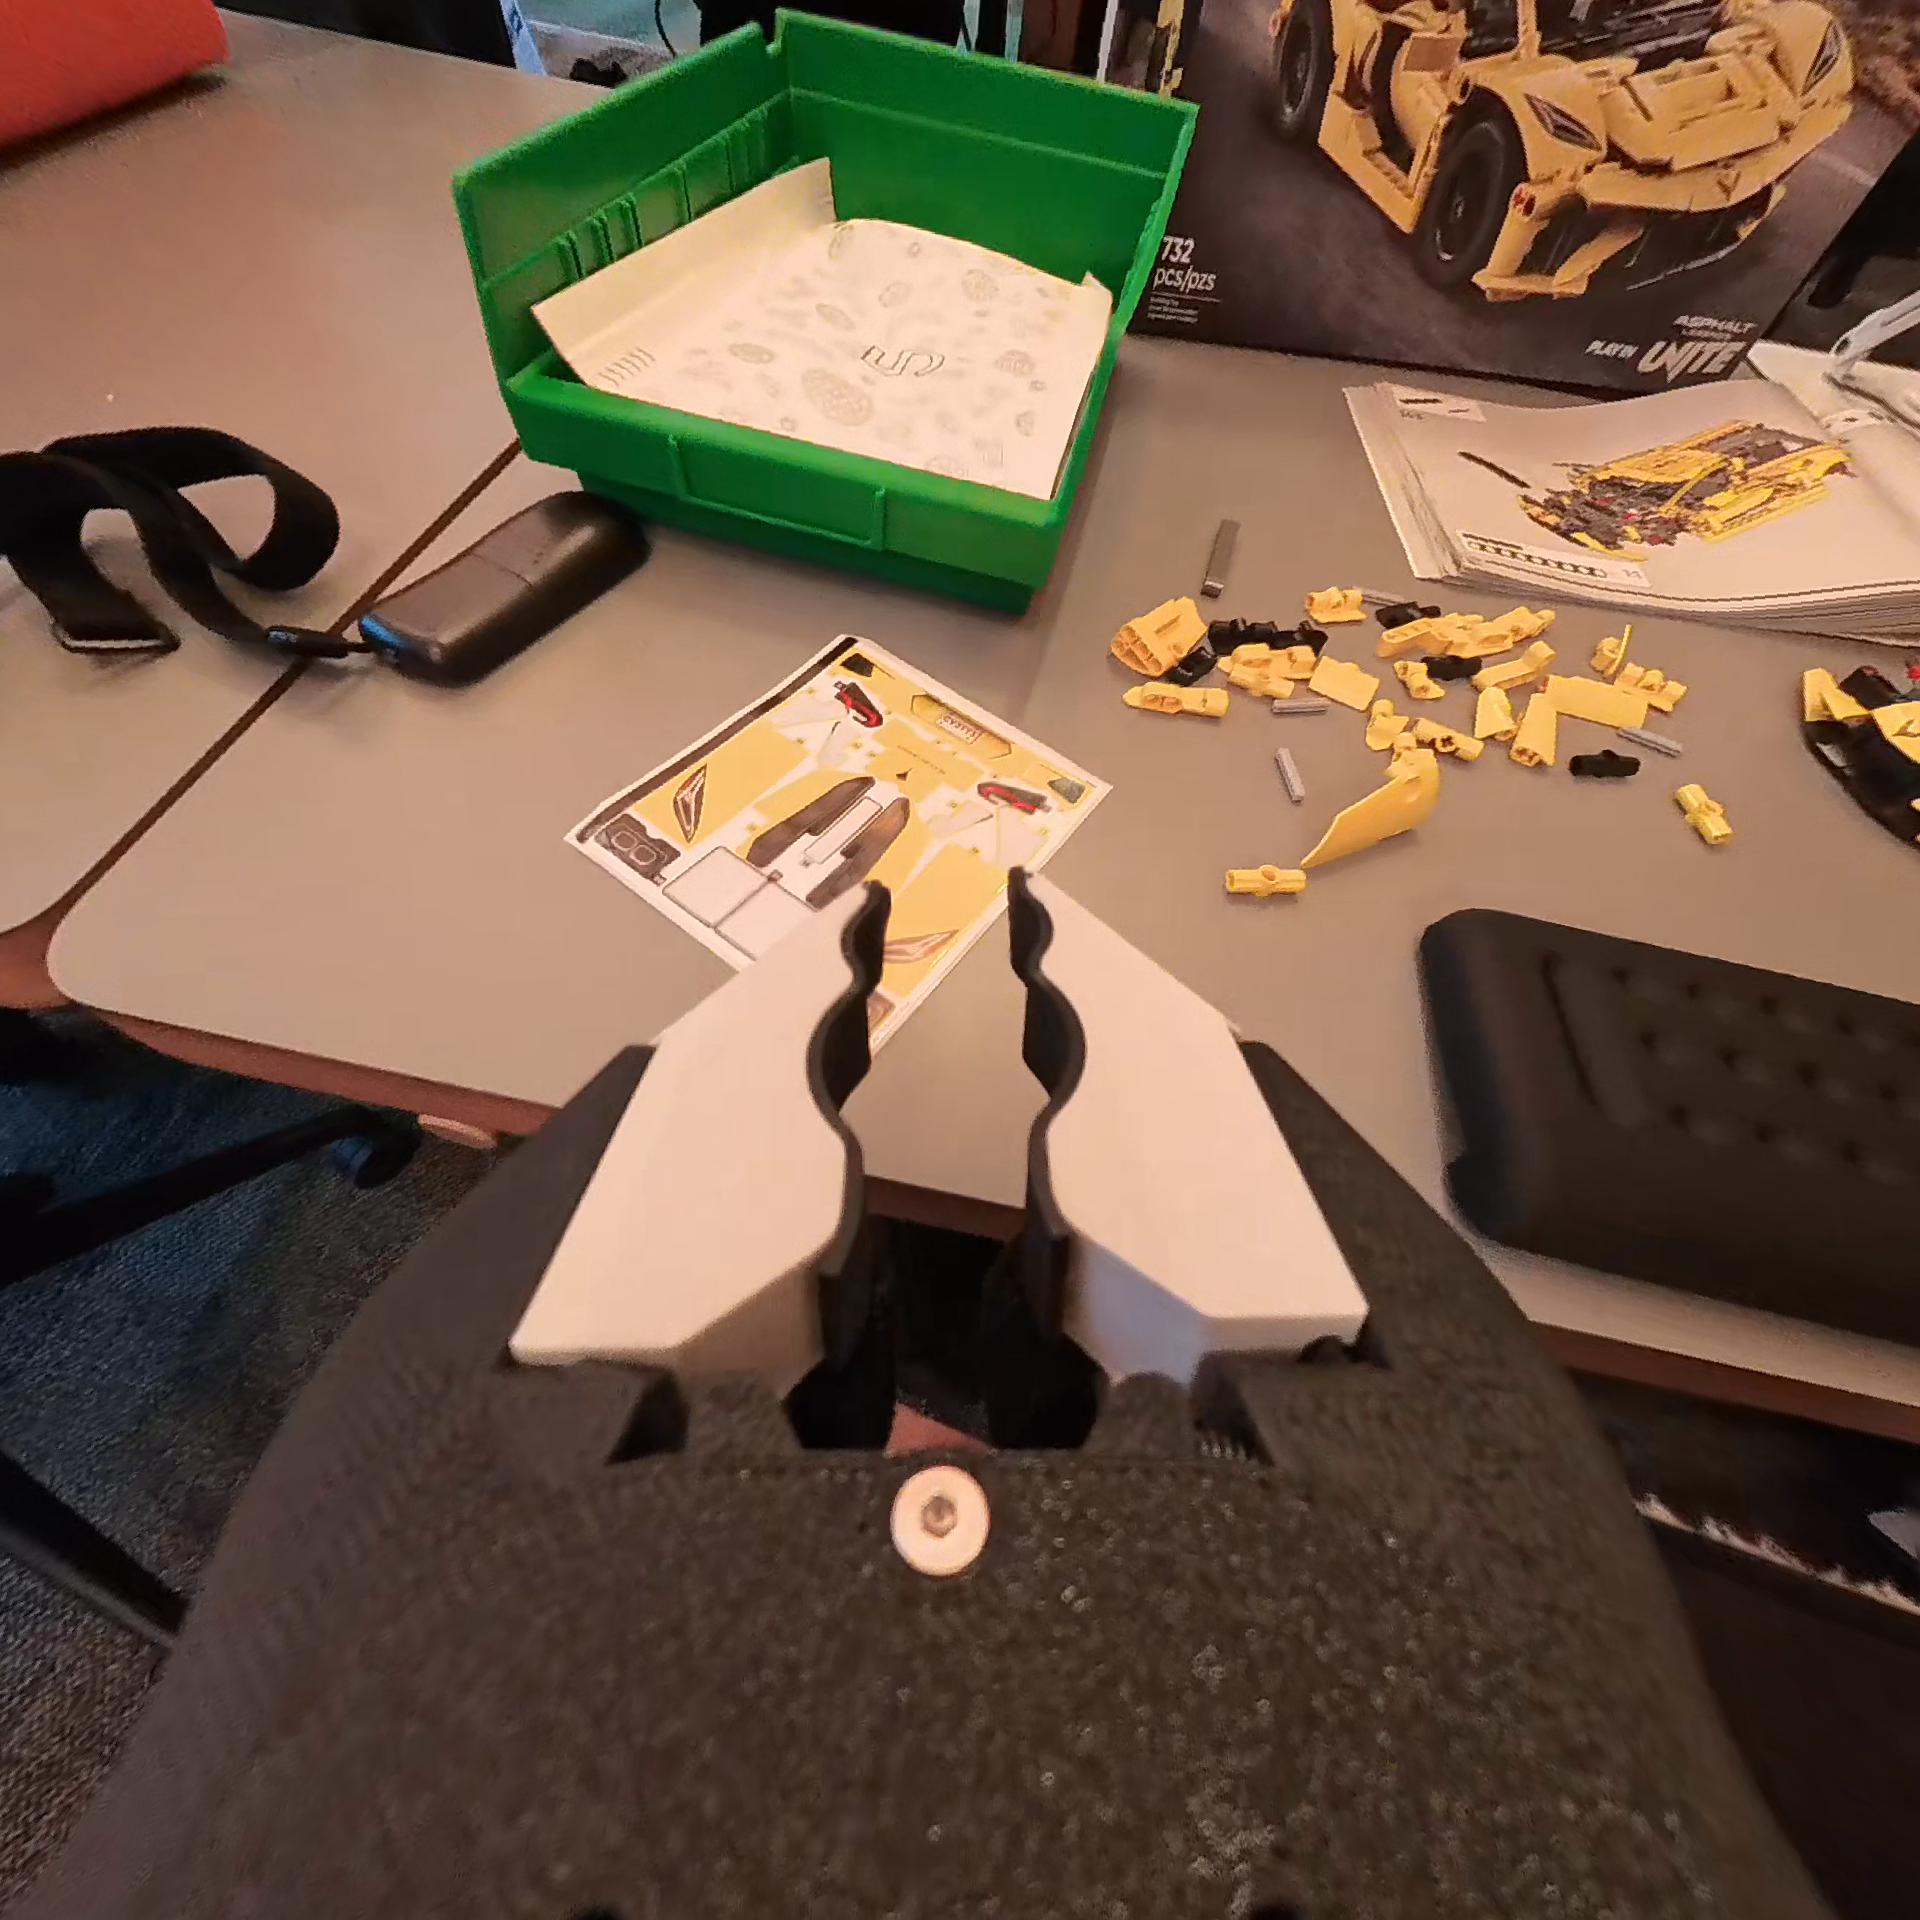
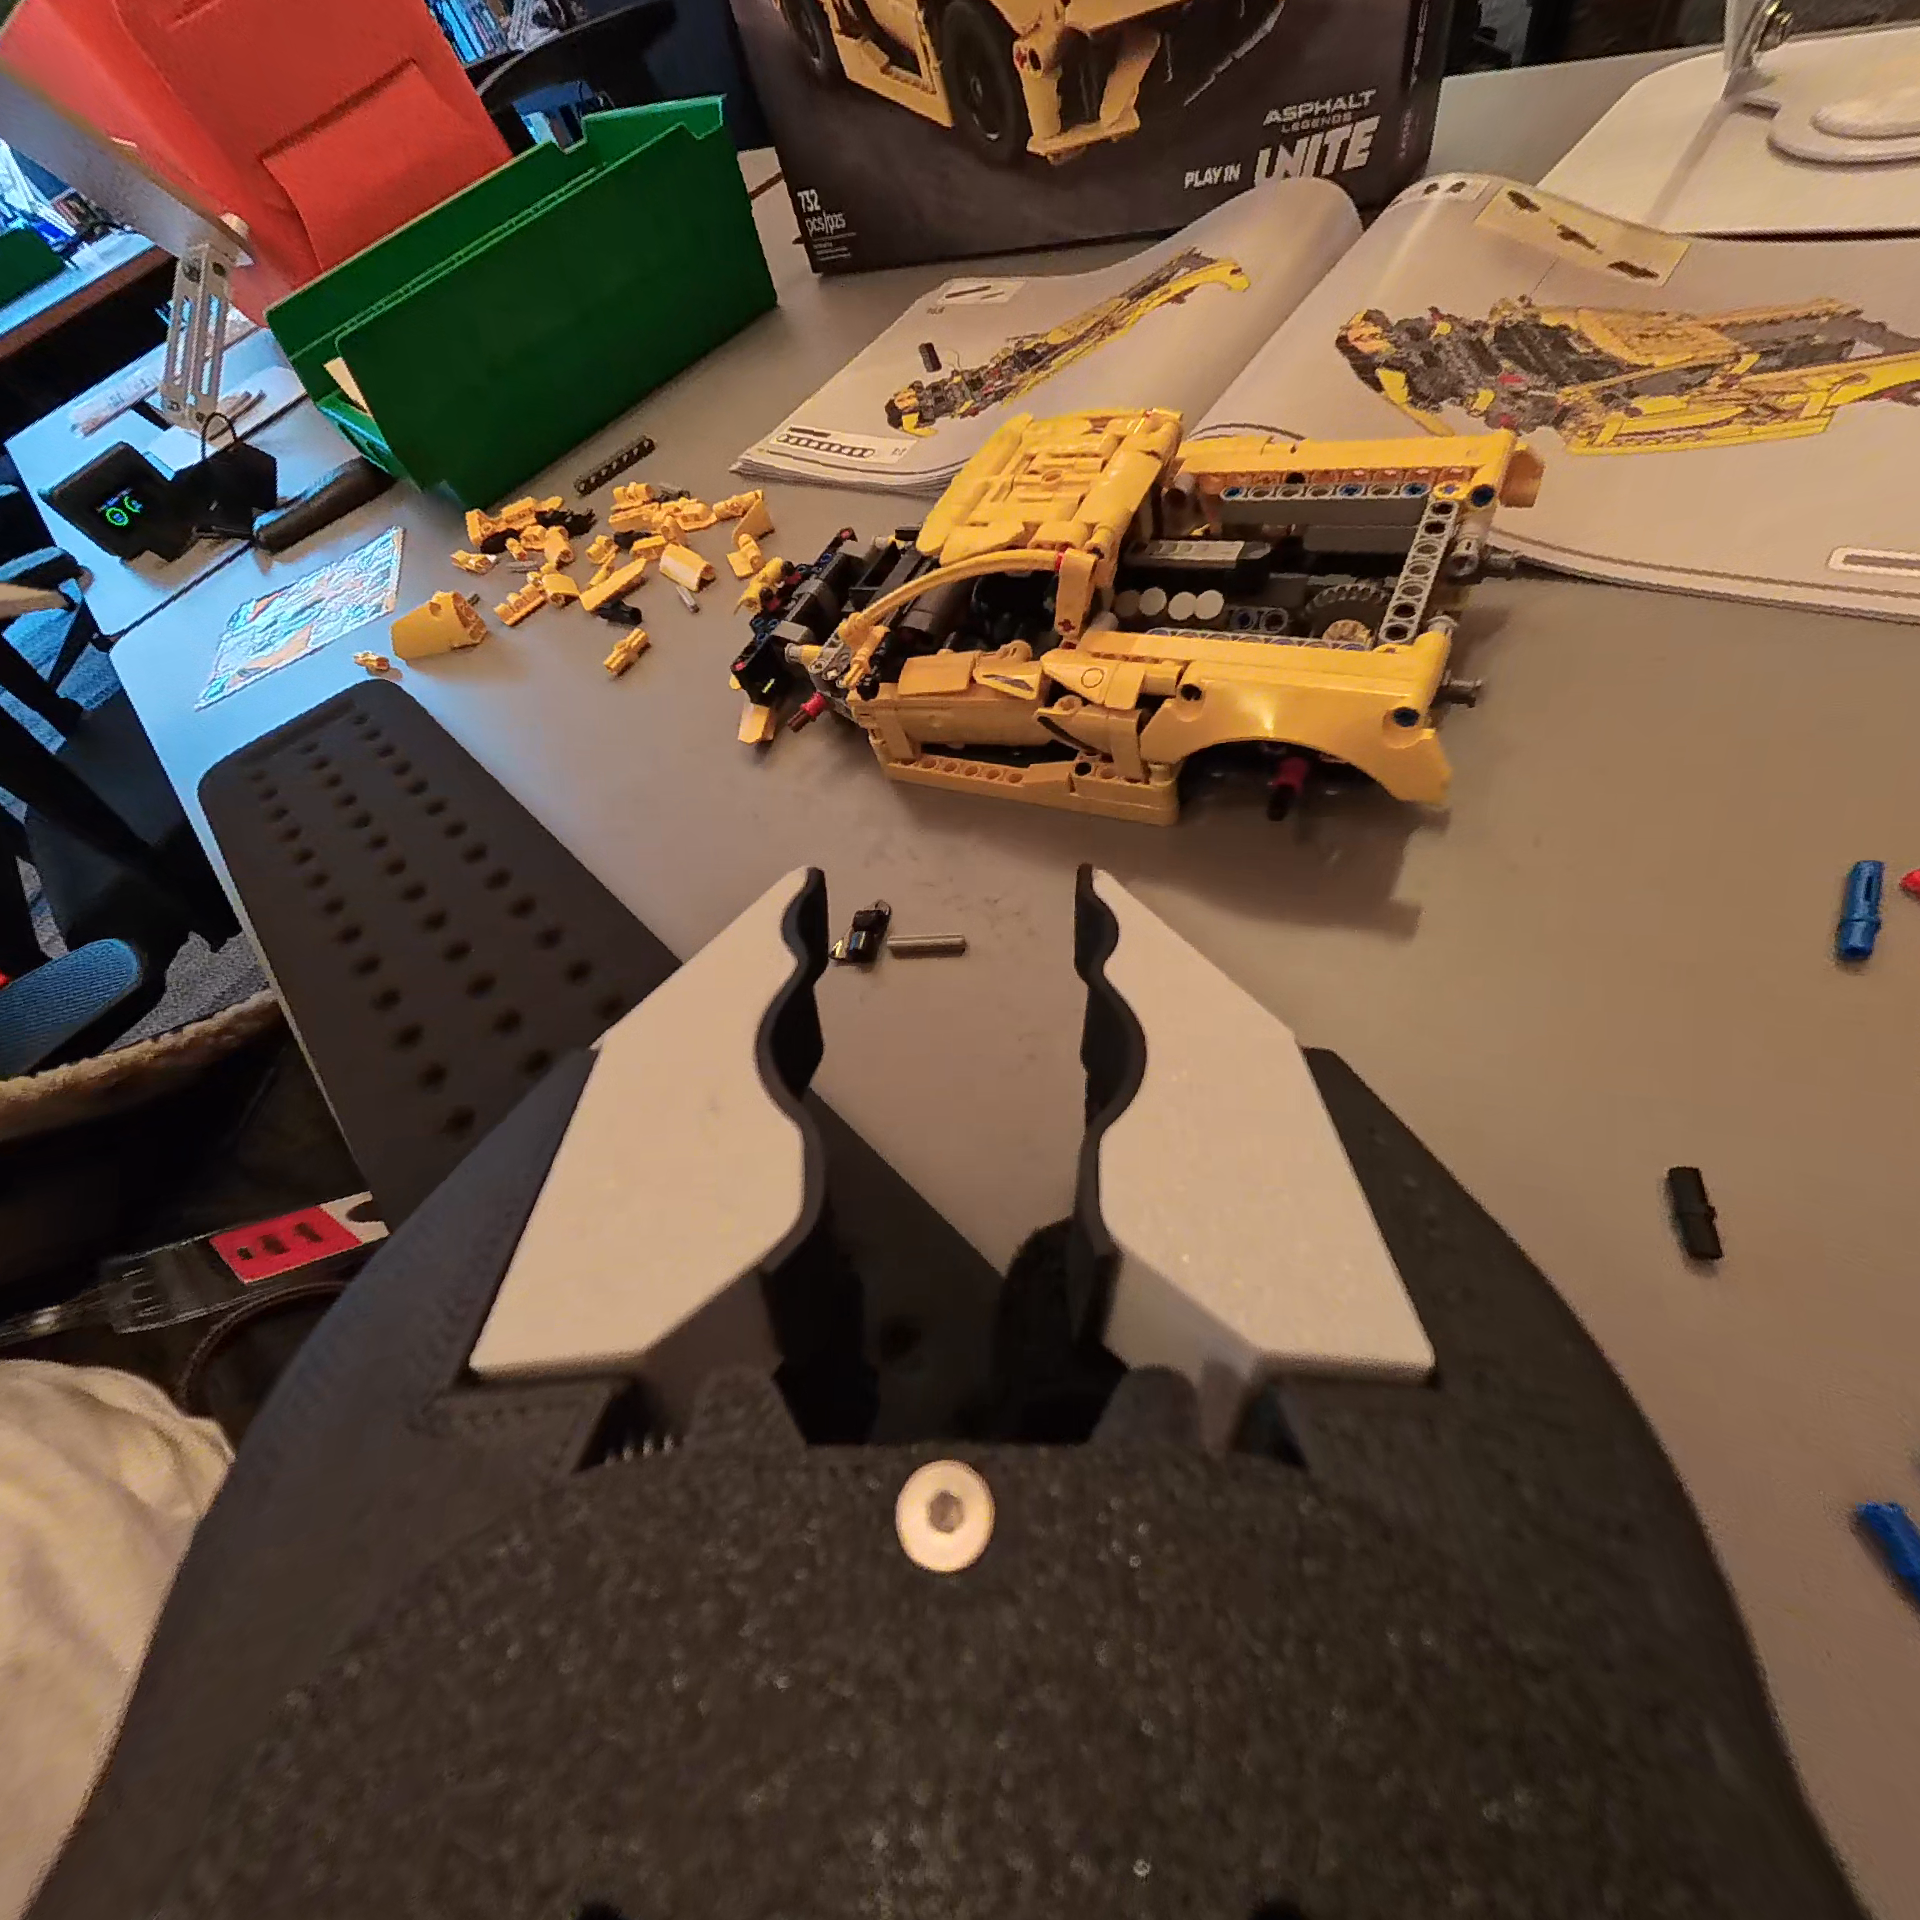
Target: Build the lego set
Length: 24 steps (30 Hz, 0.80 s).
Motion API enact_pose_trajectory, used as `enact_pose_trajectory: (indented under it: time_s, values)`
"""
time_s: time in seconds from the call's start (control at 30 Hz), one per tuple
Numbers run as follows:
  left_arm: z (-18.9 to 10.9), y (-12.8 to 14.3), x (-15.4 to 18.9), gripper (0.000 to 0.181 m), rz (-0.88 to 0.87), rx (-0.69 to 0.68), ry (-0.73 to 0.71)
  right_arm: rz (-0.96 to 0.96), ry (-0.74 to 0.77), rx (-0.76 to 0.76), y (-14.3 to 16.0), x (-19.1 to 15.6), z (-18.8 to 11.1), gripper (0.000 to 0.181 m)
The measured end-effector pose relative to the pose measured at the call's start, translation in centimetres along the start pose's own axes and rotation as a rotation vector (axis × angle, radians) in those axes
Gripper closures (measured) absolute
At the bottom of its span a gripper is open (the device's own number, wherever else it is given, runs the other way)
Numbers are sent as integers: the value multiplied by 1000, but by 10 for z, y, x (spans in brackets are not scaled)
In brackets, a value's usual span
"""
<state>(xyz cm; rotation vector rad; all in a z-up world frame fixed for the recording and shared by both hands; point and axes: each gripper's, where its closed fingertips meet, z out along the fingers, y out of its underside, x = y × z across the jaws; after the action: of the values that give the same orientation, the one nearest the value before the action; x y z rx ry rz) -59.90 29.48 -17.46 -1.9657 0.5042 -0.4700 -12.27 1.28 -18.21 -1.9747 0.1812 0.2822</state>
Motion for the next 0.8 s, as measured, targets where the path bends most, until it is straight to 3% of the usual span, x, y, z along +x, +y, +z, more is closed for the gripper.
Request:
enact_pose_trajectory:
  time_s: [0.4,0.5,0.63,0.8]
  values:
    - [9,12,13,158,-9,-9,45,-20,3,-2,0,-2,0,134]
    - [11,9,29,156,-18,-3,105,-34,-18,-15,-1,-5,2,121]
    - [11,-8,105,149,-134,-7,388,-64,6,-38,-25,20,6,106]
    - [39,-27,231,127,-31,-135,596,28,59,-247,-47,85,30,99]
